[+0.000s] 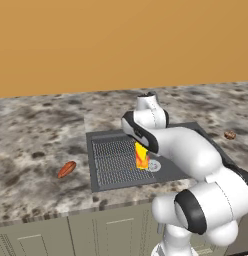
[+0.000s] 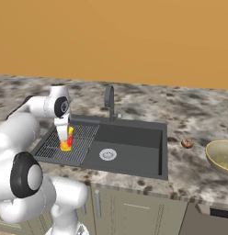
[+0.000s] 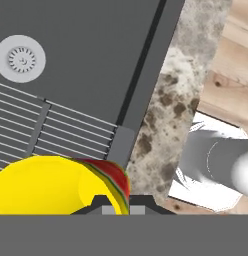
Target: Remove the sweet potato and mushroom from the sink. Then move the bowl and cup from the counter to the sink for washing.
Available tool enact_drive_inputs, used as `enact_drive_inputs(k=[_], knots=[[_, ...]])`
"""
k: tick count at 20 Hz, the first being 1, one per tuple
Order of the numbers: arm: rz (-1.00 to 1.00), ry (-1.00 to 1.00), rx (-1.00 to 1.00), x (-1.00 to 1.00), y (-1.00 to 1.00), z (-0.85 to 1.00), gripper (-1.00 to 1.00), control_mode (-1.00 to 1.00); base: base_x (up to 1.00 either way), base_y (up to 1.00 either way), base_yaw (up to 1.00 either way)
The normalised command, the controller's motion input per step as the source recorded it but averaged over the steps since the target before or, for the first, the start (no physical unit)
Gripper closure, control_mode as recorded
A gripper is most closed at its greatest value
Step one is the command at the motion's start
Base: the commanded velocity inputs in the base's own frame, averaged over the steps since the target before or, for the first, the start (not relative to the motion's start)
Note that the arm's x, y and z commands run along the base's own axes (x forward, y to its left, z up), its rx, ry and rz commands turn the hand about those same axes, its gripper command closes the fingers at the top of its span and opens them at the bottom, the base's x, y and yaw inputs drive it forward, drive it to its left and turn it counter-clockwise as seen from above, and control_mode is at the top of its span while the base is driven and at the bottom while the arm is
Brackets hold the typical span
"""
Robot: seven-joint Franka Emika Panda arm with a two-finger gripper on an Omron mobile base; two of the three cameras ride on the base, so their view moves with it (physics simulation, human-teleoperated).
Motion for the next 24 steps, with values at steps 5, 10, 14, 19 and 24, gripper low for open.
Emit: enact_drive_inputs(k=[5, 10, 14, 19, 24], knots=[[0.02, -0.01, 0.0, 0.01, -0.42, 0.0, 1.0, -1.0, 0.0, 0.0, 0.0], [0.06, 0.0, 0.0, 0.02, -0.42, 0.0, 1.0, -1.0, 0.0, 0.0, 0.0], [0.15, 0.0, 0.0, 0.02, -0.42, 0.0, 1.0, -1.0, 0.0, 0.0, 0.0], [0.22, 0.0, 0.0, 0.04, -0.42, 0.0, 1.0, -1.0, 0.0, 0.0, 0.0], [0.19, -0.01, 0.0, 0.02, -0.41, 0.0, 1.0, -1.0, 0.0, 0.0, 0.0]])
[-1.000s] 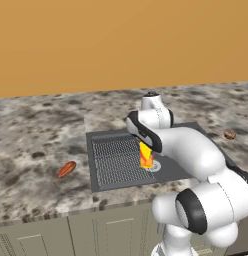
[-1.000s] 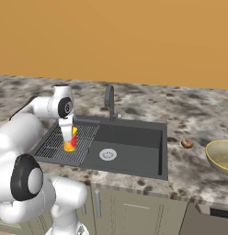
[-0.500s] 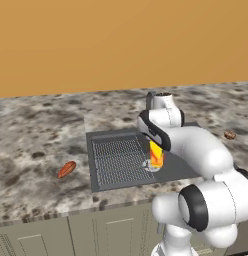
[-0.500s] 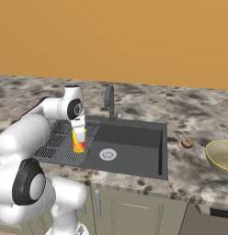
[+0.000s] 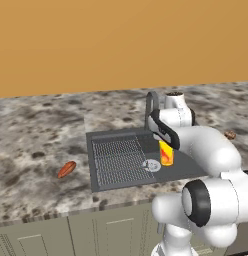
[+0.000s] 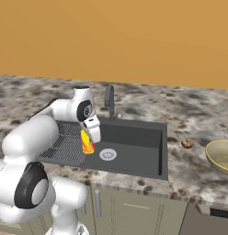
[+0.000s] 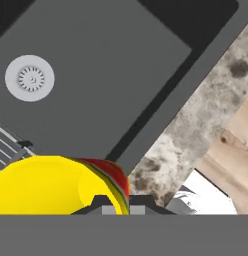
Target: Remove the sweet potato and mushroom from the sink. Then move the bowl and cup from the counter to the sink for washing.
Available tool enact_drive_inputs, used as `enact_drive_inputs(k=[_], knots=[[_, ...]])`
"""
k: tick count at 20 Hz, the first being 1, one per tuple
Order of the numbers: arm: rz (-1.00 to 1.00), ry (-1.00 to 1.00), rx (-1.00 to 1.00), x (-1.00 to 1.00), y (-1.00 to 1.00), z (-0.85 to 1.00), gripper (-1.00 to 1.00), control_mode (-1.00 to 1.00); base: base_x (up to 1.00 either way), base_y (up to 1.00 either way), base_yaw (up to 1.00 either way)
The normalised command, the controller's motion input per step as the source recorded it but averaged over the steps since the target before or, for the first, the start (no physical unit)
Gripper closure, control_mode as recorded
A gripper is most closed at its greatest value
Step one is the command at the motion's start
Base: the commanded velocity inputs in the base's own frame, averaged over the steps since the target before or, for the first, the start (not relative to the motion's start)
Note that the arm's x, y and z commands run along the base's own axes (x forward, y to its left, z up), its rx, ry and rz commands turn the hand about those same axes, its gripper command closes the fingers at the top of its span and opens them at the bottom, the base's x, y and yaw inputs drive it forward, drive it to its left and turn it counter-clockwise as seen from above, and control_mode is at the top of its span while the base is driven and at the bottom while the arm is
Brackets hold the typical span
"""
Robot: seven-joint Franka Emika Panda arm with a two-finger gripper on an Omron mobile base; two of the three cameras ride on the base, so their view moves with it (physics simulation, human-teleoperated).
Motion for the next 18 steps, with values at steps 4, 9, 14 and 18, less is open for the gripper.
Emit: enact_drive_inputs(k=[4, 9, 14, 18], knots=[[0.17, -0.06, 0.0, 0.0, -0.41, 0.0, 1.0, -1.0, 0.0, 0.0, 0.0], [0.13, -0.11, 0.0, 0.0, -0.38, -0.02, 1.0, -1.0, 0.0, 0.0, 0.0], [0.05, -0.06, 0.03, 0.03, -0.38, -0.07, 1.0, -1.0, 0.0, 0.0, 0.0], [0.04, 0.0, 0.04, 0.12, -0.33, -0.1, 1.0, -1.0, 0.0, 0.0, 0.0]])
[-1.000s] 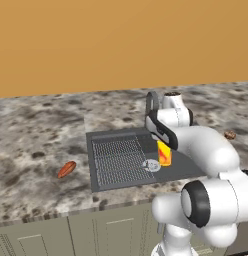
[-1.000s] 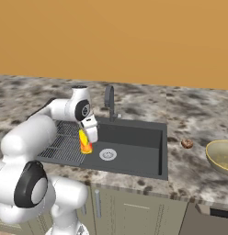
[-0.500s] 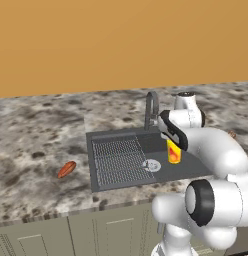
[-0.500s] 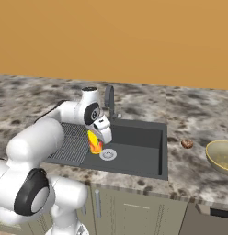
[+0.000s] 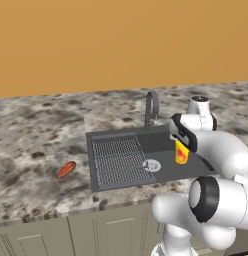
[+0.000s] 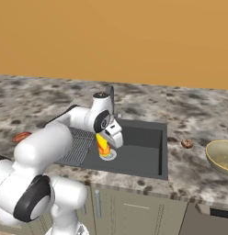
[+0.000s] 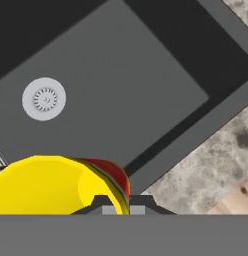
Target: Remove the sweet potato and mushroom from the sink. Then move the bowl and cup from the counter to the sink for washing.
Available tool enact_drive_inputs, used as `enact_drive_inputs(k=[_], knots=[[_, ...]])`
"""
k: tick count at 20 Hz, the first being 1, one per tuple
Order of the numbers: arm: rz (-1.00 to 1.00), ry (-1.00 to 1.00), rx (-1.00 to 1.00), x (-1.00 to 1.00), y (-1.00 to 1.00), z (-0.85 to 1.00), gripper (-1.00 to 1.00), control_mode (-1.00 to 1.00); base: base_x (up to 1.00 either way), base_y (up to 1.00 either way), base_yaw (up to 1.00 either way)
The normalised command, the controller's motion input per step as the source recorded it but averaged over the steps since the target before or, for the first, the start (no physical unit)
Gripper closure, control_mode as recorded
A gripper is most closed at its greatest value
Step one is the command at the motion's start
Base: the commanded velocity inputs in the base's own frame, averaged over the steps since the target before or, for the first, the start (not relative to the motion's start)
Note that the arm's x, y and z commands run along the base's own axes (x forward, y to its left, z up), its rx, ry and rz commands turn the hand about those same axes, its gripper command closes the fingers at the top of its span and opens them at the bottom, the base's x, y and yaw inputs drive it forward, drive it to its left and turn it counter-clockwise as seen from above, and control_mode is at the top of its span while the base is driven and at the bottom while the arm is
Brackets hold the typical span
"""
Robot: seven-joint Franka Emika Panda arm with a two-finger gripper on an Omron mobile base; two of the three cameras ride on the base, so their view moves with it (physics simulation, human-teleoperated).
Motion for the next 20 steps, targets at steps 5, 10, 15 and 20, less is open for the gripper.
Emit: enact_drive_inputs(k=[5, 10, 15, 20], knots=[[0.02, 0.0, 0.03, 0.18, -0.35, -0.1, 1.0, -1.0, 0.0, 0.0, 0.0], [0.01, 0.0, 0.0, 0.2, -0.33, -0.12, 1.0, -1.0, 0.0, 0.0, 0.0], [0.0, 0.0, 0.0, 0.18, -0.28, -0.14, 1.0, -1.0, 0.0, 0.0, 0.0], [0.0, -0.02, 0.0, 0.2, -0.26, -0.16, 1.0, -1.0, 0.0, 0.0, 0.0]])
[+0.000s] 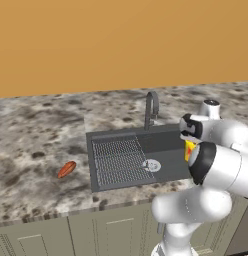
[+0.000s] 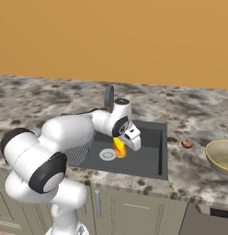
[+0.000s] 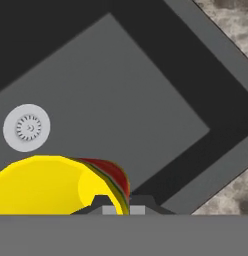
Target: Remove the sweet potato and mushroom from the sink. Then move the bowl and cup from the counter to the sink for washing.
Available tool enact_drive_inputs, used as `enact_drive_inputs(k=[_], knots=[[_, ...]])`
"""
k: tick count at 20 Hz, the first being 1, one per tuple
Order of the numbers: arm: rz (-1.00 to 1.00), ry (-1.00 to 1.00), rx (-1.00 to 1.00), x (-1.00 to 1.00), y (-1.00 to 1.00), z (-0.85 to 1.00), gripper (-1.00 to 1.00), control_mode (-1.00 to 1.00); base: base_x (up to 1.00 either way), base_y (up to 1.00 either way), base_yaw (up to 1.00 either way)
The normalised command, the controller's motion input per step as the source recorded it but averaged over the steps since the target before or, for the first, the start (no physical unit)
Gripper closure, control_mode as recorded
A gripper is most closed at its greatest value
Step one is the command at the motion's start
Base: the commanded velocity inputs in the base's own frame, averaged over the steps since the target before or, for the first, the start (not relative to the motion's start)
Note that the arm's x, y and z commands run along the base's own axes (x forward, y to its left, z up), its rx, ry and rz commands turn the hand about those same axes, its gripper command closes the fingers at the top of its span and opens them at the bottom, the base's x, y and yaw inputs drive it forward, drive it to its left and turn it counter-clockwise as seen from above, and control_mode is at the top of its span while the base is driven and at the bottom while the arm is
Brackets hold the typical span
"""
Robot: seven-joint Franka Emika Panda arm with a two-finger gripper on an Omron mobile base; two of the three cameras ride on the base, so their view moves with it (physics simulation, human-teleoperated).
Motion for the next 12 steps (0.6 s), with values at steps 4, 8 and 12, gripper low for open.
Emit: enact_drive_inputs(k=[4, 8, 12], knots=[[0.0, -0.03, 0.0, 0.2, -0.21, -0.19, 1.0, -1.0, 0.0, 0.0, 0.0], [0.0, -0.04, 0.0, 0.21, -0.16, -0.21, 1.0, -1.0, 0.0, 0.0, 0.0], [-0.03, -0.02, 0.0, 0.21, -0.13, -0.2, 1.0, -1.0, 0.0, 0.0, 0.0]])
